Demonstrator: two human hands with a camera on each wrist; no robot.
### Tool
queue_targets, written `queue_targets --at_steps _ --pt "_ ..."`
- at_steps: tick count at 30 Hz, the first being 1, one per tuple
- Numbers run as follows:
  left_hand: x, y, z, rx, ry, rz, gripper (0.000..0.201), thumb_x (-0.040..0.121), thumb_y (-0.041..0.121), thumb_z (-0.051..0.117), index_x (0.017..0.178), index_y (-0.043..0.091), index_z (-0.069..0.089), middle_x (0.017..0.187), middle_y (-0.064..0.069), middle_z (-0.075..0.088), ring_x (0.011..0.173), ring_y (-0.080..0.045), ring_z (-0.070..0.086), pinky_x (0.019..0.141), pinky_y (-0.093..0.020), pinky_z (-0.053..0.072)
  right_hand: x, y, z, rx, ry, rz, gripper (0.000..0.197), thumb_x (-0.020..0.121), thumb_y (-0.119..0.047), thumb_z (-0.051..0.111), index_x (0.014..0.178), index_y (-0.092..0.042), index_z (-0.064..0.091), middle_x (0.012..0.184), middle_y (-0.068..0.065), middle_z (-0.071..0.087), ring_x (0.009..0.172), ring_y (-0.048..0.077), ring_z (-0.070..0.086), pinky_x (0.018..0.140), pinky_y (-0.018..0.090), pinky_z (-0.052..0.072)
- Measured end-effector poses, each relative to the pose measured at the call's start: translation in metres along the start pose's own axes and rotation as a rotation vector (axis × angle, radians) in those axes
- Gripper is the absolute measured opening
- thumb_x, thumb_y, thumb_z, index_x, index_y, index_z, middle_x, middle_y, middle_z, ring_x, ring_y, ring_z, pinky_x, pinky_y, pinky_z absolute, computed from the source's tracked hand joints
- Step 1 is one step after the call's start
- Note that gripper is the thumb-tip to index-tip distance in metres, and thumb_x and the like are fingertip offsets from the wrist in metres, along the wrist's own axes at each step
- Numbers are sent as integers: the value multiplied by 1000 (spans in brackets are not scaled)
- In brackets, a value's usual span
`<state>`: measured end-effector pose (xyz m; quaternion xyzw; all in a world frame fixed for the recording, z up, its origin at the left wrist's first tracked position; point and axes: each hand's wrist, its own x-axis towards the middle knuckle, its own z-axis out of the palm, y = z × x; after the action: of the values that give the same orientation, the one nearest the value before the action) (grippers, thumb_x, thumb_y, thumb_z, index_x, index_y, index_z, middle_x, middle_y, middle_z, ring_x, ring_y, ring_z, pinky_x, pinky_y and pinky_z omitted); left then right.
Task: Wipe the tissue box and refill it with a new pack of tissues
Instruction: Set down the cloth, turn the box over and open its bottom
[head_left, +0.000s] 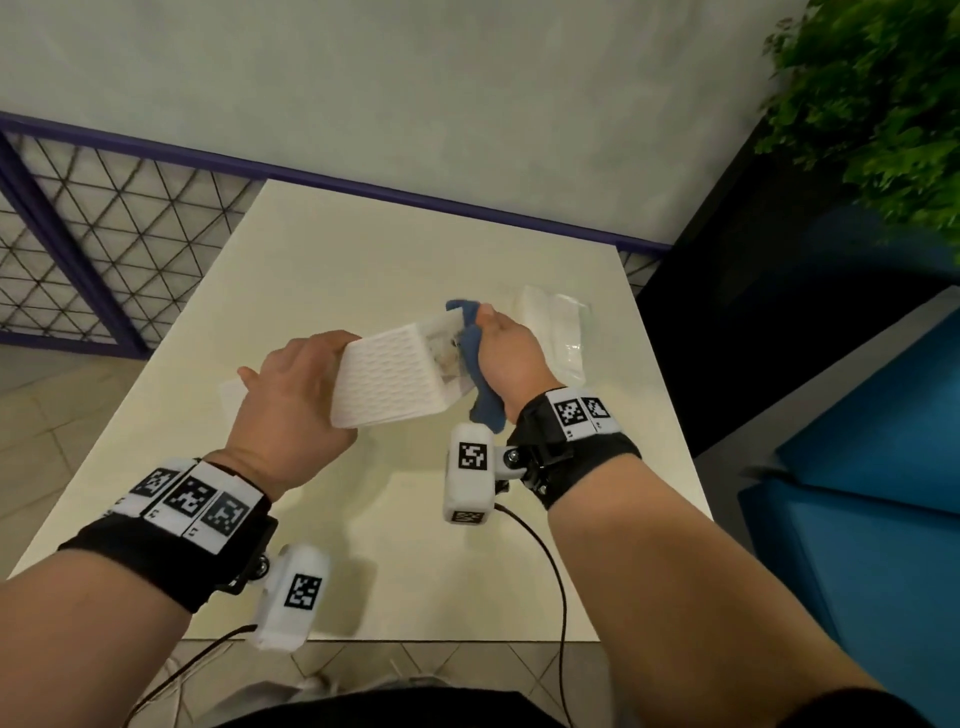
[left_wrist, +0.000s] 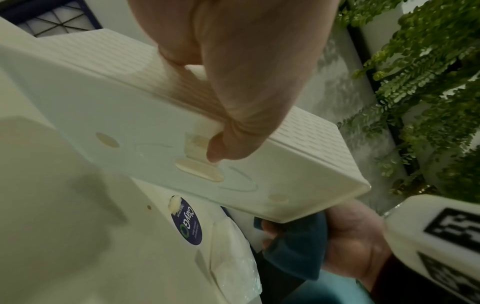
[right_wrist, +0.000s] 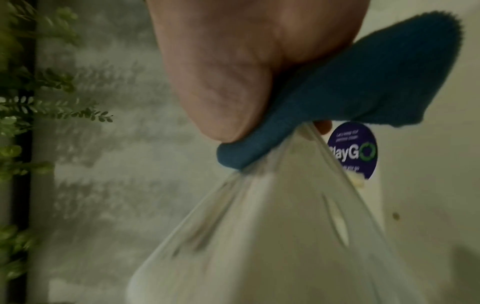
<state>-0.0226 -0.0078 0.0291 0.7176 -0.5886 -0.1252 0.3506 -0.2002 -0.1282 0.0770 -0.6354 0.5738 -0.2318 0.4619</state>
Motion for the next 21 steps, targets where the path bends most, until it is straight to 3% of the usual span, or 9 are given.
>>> queue_targets --at_steps 2,5,7,10,12,14,16,19,21 --pt "-1 0 3 57 -15 20 74 63 8 73 125 34 43 120 0 53 119 -30 42 103 -74 21 -1 15 -14 -69 47 66 44 102 -35 33 122 -5 59 123 18 63 114 33 58 103 43 44" --pt "1 0 7 153 -23 2 75 66 11 71 133 30 42 123 -2 49 121 -31 39 104 -75 11 -11 49 -37 -88 38 131 34 100 -27 43 113 -4 65 117 19 66 108 34 61 99 40 48" --pt "0 -3 13 241 -34 20 74 68 12 70 133 29 40 123 -3 49 120 -33 39 102 -78 9 -18 78 -45 -89 34 204 33 98 -27 48 120 -6 64 121 18 66 110 33 61 98 39 48" --pt "-4 -7 25 325 -45 61 70 69 12 69 130 31 39 122 -3 50 118 -35 41 98 -81 8 -29 125 -50 -95 -35 302 40 99 -22 50 138 -14 50 137 7 57 119 23 55 101 30 42" --pt "-8 -9 35 374 -56 85 71 68 8 67 130 30 40 121 -3 52 117 -35 43 97 -83 8 -34 150 -51 -279 -126 325 48 99 -18 47 146 -15 38 146 8 47 130 26 47 110 33 37" --pt "-11 -11 43 425 -59 134 74 65 5 68 130 27 42 120 -5 54 113 -35 46 95 -84 7 -35 165 -51 -426 -189 350 55 96 -15 46 149 -17 31 149 10 42 132 31 45 111 40 37" --pt "-13 -13 51 482 -61 199 78 60 5 73 130 23 46 118 -7 56 109 -34 49 95 -82 2 -32 165 -52 -504 -219 360 60 93 -9 45 150 -16 28 151 13 38 130 33 46 109 39 39" --pt "-15 -13 60 543 -67 271 83 53 4 77 129 23 49 114 -9 59 105 -34 55 101 -75 -7 -30 144 -56 -592 -236 309 64 95 -3 43 152 -13 18 160 11 18 143 28 30 115 30 26" --pt "-14 -14 64 546 -75 290 90 50 1 77 130 27 45 113 -11 58 105 -34 55 106 -64 -18 -27 116 -54 -458 -159 246 66 92 -2 46 152 -16 22 160 4 19 141 21 33 111 25 30"
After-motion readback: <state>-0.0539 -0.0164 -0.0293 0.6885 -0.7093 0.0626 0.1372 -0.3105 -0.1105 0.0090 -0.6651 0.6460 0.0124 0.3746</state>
